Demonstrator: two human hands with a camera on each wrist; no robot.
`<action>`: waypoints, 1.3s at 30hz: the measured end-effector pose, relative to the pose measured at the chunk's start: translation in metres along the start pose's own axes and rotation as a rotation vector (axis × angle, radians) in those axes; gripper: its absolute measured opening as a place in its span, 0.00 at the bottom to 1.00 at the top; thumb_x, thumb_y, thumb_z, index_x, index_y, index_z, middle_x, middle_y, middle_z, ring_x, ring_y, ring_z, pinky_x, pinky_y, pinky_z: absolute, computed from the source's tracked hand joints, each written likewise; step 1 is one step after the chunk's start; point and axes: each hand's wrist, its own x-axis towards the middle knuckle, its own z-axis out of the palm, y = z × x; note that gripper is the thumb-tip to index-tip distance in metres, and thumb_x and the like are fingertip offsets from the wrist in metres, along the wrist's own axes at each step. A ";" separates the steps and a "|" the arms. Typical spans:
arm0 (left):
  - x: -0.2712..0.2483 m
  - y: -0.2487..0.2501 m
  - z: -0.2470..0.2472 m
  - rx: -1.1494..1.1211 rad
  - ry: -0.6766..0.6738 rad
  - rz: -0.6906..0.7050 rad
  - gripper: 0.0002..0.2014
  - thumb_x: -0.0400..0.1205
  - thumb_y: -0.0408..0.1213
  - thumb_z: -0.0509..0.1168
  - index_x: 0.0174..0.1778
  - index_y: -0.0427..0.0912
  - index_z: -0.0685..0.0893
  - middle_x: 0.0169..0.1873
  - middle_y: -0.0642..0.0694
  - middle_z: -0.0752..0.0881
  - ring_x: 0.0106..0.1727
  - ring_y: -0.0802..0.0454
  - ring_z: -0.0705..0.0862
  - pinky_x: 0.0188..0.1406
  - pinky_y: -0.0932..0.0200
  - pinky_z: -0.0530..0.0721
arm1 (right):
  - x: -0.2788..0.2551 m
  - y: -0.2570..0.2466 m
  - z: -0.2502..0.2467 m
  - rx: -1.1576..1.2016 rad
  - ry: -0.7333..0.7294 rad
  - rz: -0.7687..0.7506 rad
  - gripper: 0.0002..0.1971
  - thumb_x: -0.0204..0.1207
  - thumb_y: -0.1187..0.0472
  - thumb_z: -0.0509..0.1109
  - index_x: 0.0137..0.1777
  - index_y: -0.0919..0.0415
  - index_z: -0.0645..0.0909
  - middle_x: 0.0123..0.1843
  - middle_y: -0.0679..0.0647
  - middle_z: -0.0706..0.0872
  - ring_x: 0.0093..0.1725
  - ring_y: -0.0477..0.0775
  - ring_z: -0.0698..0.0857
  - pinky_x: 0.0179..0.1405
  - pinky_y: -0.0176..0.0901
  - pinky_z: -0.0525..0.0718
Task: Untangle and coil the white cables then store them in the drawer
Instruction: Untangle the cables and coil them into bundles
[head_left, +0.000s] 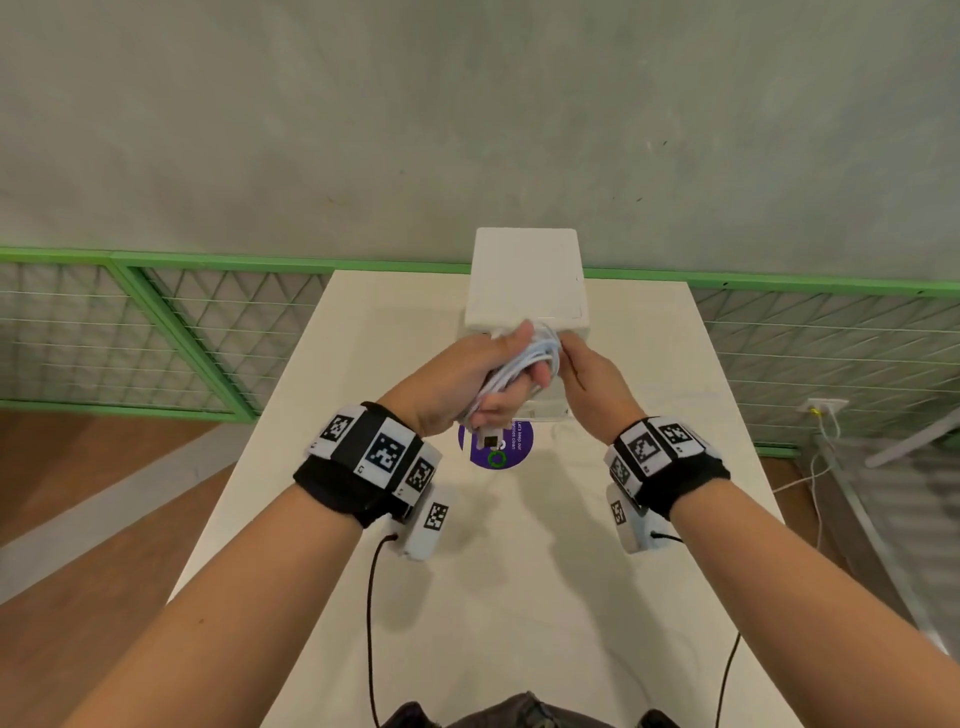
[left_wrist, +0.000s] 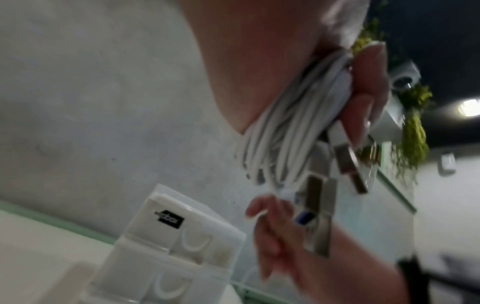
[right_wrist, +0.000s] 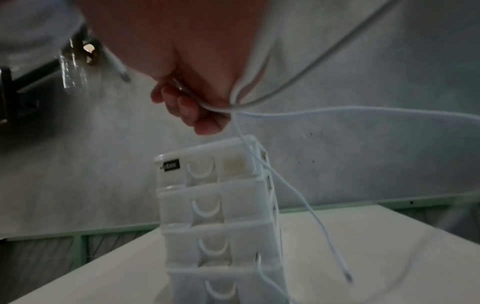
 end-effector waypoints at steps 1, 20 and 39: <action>0.001 0.003 0.000 -0.076 -0.010 0.029 0.29 0.83 0.57 0.44 0.39 0.37 0.81 0.13 0.51 0.67 0.11 0.56 0.63 0.14 0.67 0.64 | -0.003 0.002 0.003 -0.018 -0.021 0.014 0.15 0.84 0.57 0.51 0.63 0.63 0.73 0.48 0.62 0.85 0.44 0.63 0.82 0.40 0.46 0.74; -0.001 0.010 -0.013 -0.374 0.222 0.237 0.34 0.84 0.60 0.36 0.36 0.39 0.78 0.13 0.52 0.69 0.11 0.57 0.64 0.14 0.65 0.60 | -0.022 0.010 0.021 0.175 -0.076 0.245 0.42 0.71 0.49 0.74 0.80 0.54 0.55 0.72 0.48 0.72 0.70 0.44 0.72 0.68 0.38 0.68; 0.017 0.028 -0.020 -0.479 0.666 0.500 0.18 0.89 0.50 0.45 0.51 0.42 0.74 0.25 0.49 0.79 0.27 0.52 0.77 0.28 0.60 0.77 | -0.063 -0.009 0.064 0.180 -0.375 0.071 0.09 0.83 0.62 0.54 0.46 0.48 0.73 0.32 0.43 0.73 0.31 0.43 0.72 0.36 0.38 0.71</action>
